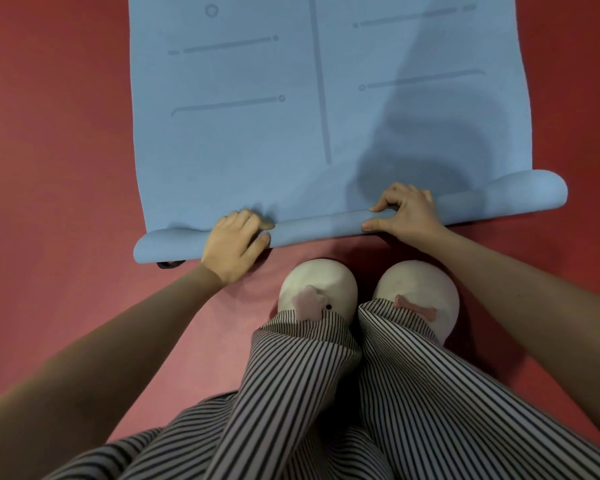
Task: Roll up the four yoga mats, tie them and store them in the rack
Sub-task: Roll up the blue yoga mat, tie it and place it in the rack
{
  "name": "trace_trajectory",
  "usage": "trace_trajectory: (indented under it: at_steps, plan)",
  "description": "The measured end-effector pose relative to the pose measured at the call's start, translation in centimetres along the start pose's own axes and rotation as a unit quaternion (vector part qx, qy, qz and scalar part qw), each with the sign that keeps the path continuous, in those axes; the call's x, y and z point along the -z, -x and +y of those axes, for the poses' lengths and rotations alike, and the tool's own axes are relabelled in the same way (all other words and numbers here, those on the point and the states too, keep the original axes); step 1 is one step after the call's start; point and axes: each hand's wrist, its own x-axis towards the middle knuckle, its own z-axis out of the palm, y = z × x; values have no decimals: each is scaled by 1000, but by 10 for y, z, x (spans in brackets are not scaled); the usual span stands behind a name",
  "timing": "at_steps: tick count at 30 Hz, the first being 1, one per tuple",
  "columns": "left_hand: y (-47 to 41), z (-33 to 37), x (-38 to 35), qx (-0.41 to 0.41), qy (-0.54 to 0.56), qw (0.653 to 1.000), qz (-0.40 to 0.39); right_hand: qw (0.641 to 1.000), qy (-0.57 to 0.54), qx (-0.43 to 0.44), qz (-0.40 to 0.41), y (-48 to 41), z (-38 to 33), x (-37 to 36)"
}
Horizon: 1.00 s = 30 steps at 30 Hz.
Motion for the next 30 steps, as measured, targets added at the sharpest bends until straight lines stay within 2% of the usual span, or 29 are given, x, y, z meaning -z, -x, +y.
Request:
trace_trajectory:
  at_steps: [3,6,8,11,21,26,30]
  plan:
    - [8,-4,8,40,48,998,18,1000,1,3,6,0,1,-1]
    - [24,-6,1,74,-91,989,93,1000,-4,6,10,0,2,-1]
    - [39,1,-9,130,-163,973,97,1000,-2,11,11,1,2,-2]
    - [47,8,-17,192,-136,969,75,1000,-4,11,16,1,3,-3]
    - [44,-4,2,110,-124,986,37,1000,-11,12,15,1,3,-3]
    - [19,-8,11,152,-56,987,-5,999,-20,17,29,-1,5,-4]
    - [9,-10,16,163,-47,985,-32,999,-12,27,33,-2,6,-4]
